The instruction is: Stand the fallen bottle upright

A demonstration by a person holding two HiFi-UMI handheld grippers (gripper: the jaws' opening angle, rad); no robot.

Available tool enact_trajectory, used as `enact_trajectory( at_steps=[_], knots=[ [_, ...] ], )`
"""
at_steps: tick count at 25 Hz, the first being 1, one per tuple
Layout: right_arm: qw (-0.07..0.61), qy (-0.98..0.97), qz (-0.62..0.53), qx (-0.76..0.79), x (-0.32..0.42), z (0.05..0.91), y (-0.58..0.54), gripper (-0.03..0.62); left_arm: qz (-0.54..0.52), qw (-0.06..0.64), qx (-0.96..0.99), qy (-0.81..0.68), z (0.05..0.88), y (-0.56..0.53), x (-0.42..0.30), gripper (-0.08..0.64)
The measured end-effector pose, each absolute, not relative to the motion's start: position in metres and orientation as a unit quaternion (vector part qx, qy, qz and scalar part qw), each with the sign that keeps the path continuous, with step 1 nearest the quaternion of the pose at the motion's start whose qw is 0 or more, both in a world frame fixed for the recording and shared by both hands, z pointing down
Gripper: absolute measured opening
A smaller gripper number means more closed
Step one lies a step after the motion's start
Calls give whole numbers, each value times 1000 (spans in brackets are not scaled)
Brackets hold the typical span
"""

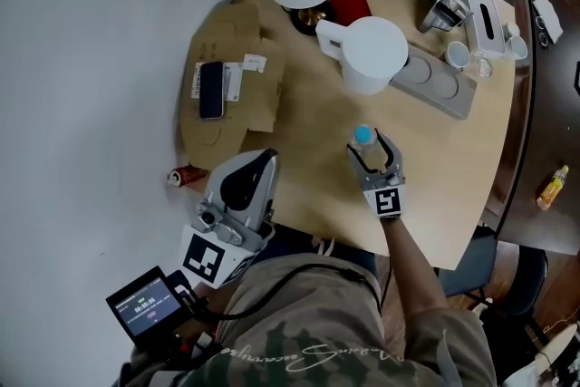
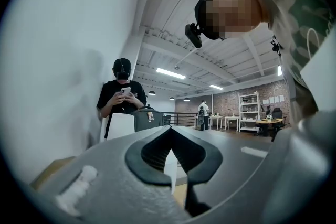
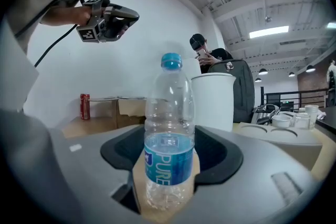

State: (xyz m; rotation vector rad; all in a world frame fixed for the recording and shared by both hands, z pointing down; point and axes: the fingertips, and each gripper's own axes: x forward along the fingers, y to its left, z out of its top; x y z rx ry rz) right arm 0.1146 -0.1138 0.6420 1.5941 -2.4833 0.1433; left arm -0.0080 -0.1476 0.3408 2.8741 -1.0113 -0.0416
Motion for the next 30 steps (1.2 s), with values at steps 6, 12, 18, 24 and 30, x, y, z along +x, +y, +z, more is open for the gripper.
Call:
enact_trajectory(
  at_steps=[6, 12, 18, 24, 30],
  knots=[
    [122, -831, 48, 541, 117, 648, -106, 305, -19, 52, 946, -318, 346, -132, -7, 3],
    [109, -818, 46, 562, 120, 622, -92, 341, -45, 52, 946, -317, 337, -128, -16, 2],
    [47, -795, 39, 604, 125, 515, -50, 233, -70, 60, 953, -287, 335, -107, -30, 3],
    [48, -743, 0, 667, 135, 412, 9, 3, -115, 87, 954, -264, 316, -78, -53, 2],
    [62, -757, -45, 648, 105, 380, 65, 3, -123, 70, 962, -234, 306, -32, -44, 3]
  ],
)
